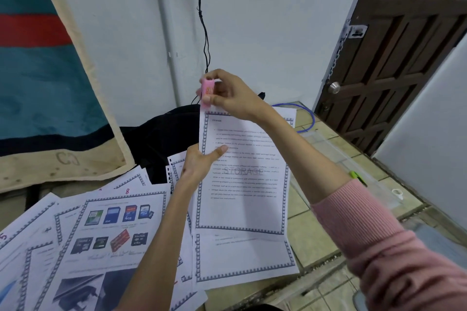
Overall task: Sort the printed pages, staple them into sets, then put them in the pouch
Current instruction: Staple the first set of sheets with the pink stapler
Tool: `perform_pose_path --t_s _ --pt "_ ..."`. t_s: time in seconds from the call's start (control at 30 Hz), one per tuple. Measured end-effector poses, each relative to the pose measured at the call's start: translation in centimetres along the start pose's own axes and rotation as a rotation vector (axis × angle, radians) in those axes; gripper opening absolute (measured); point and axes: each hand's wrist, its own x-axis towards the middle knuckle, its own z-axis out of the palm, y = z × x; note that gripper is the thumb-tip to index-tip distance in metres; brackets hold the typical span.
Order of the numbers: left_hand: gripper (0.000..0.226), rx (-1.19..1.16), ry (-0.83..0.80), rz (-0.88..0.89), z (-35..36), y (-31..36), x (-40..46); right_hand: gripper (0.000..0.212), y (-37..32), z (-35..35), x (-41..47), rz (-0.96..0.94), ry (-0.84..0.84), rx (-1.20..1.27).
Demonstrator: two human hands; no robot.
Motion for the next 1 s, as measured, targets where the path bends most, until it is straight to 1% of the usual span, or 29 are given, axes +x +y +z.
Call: perform_pose_path --t_s 0.03,0.1,0.17,0.2,0.27,0.33,0.37,0.43,0.5,0.6,0.7,0.77,0.8,0.83,0.87,0.9,0.93,0.97,1.0 --pt "0.045 -0.013 0.004 -0.014 -0.1 0.0 0.0 0.029 -0.1 -0.1 0.0 -0.027 0.074 0.079" --pt "0.038 -0.046 0.022 -0.036 -0.7 0.0 -0.3 0.031 -0.3 -0.7 -0.3 -0.066 0.293 0.195" --pt "0.039 -0.078 0.057 -0.054 -1.4 -0.4 -0.3 0.035 0.1 -2.1 -1.2 -0.052 0.501 0.193" --pt "0.04 -0.099 0.074 -0.062 -1.8 -0.7 -0.4 0.039 0.8 -2.9 -1.8 -0.011 0.574 0.136" --pt "0.037 -0.13 0.107 -0.082 -2.5 -1.1 -0.4 0.041 3.5 -4.5 -3.8 0.139 0.688 -0.054" --pt "0.034 -0.137 0.134 -0.093 -2.9 -1.4 -0.2 0.03 7.6 -5.6 -6.7 0.308 0.797 -0.256" --pt "0.037 -0.13 0.144 -0.093 -3.0 -1.4 -0.1 0.026 9.8 -6.0 -8.3 0.413 0.824 -0.352" --pt "0.039 -0.127 0.155 -0.093 -3.2 -1.4 0.1 0.027 13.8 -6.4 -11.4 0.681 0.829 -0.463" --pt "0.032 -0.135 0.158 -0.092 -3.2 -1.4 0.2 0.031 16.4 -6.1 -14.0 0.869 0.779 -0.521" --pt "0.03 -0.123 0.163 -0.087 -3.2 -1.3 0.3 0.03 18.1 -4.8 -16.2 0.941 0.664 -0.6" --pt "0.034 -0.14 0.163 -0.089 -3.2 -1.3 0.3 0.032 18.5 -4.1 -17.4 0.989 0.638 -0.574" --pt "0.034 -0.141 0.159 -0.087 -3.3 -1.3 0.2 0.036 18.7 -4.2 -17.3 0.984 0.575 -0.72" --pt "0.034 -0.144 0.158 -0.087 -3.3 -1.3 0.2 0.041 18.5 -4.2 -16.8 0.926 0.592 -0.765" --pt "0.033 -0.148 0.156 -0.088 -3.4 -1.3 0.1 0.046 17.9 -3.9 -16.2 0.826 0.633 -0.736" --pt "0.032 -0.151 0.156 -0.09 -3.5 -1.3 0.1 0.049 17.0 -3.5 -15.5 0.712 0.664 -0.562" --pt "0.031 -0.154 0.158 -0.097 -3.6 -1.3 0.2 0.051 15.8 -2.9 -14.8 0.611 0.658 -0.294" --pt "0.029 -0.158 0.159 -0.104 -3.7 -1.2 0.2 0.049 14.5 -2.1 -14.2 0.561 0.57 -0.024" --pt "0.027 -0.168 0.157 -0.107 -3.7 -1.0 0.1 0.045 13.3 -1.2 -13.8 0.534 0.421 0.161" --pt "0.026 -0.18 0.155 -0.107 -3.8 -0.8 0.1 0.04 12.7 -0.4 -13.5 0.498 0.264 0.189"
